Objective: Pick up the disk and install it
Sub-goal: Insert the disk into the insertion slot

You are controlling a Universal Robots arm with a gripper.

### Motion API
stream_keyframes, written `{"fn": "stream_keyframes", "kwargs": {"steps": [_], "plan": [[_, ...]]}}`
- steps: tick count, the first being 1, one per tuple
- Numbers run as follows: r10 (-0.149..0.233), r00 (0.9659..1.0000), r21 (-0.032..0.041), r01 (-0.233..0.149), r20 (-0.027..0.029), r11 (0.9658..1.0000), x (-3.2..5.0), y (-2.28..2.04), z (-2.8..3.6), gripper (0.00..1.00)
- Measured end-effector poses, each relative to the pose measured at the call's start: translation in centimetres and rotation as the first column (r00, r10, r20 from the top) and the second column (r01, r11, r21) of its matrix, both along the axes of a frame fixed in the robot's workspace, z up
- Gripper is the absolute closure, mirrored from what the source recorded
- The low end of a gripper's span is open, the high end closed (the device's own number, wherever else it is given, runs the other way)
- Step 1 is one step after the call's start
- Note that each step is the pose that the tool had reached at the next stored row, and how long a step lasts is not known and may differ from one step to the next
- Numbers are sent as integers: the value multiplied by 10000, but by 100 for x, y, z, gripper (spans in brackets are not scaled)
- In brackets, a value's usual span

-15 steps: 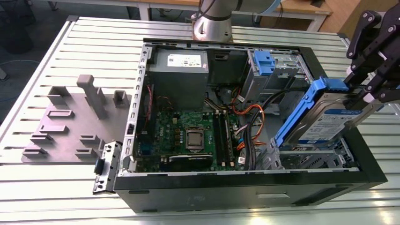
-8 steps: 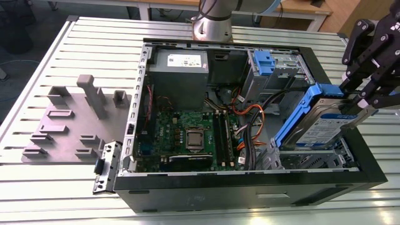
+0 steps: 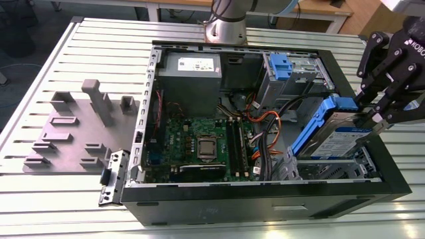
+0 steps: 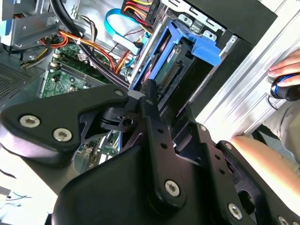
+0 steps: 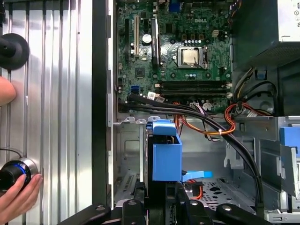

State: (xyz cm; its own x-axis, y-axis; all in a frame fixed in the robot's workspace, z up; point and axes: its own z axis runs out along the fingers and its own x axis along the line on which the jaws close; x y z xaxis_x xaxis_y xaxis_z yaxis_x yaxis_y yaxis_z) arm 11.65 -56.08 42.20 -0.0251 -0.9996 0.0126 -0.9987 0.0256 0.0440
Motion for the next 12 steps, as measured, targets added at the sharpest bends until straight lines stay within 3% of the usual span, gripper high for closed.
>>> {"fn": "stream_keyframes", "kwargs": {"steps": [12], "plan": [[0, 10000, 1, 0, -68, 10000, 6, -20, -217, 65]]}}
